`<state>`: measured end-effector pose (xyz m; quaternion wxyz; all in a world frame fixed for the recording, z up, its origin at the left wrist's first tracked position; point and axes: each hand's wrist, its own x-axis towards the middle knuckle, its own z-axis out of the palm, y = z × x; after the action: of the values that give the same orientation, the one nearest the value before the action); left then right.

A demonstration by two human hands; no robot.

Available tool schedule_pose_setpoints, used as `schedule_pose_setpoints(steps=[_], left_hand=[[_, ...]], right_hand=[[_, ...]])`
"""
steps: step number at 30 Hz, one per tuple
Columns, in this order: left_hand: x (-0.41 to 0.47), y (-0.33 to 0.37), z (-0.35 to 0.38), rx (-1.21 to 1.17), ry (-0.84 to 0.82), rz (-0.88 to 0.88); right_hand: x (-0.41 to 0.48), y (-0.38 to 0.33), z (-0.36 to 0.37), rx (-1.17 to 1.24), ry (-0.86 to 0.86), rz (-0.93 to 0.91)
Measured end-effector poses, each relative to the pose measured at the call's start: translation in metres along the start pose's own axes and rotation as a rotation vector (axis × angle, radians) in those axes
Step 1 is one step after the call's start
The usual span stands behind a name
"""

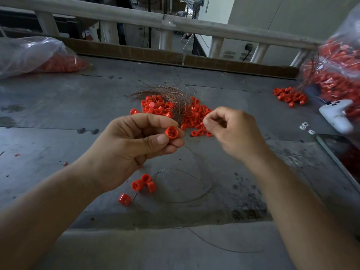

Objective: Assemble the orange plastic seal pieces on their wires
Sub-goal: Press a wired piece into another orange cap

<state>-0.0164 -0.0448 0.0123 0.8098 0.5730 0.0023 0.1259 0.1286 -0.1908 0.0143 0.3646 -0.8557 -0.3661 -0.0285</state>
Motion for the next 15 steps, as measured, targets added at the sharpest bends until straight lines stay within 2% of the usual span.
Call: schedule_pose_setpoints(steps=[2,5,15], left_hand=[[0.0,0.0,0.0,-0.005,0.003,-0.001],[-0.001,0.0,0.001,-0.011,0.016,0.003],[0.0,0.001,0.001,-0.023,0.031,0.011]], right_hand=[[0.007,0.014,-0.002,-0.119,0.046,0.066],[0.013,0.029,0.001,-0.18,0.02,0.133],[0.016,0.037,0.011,-0.305,-0.096,0.105]])
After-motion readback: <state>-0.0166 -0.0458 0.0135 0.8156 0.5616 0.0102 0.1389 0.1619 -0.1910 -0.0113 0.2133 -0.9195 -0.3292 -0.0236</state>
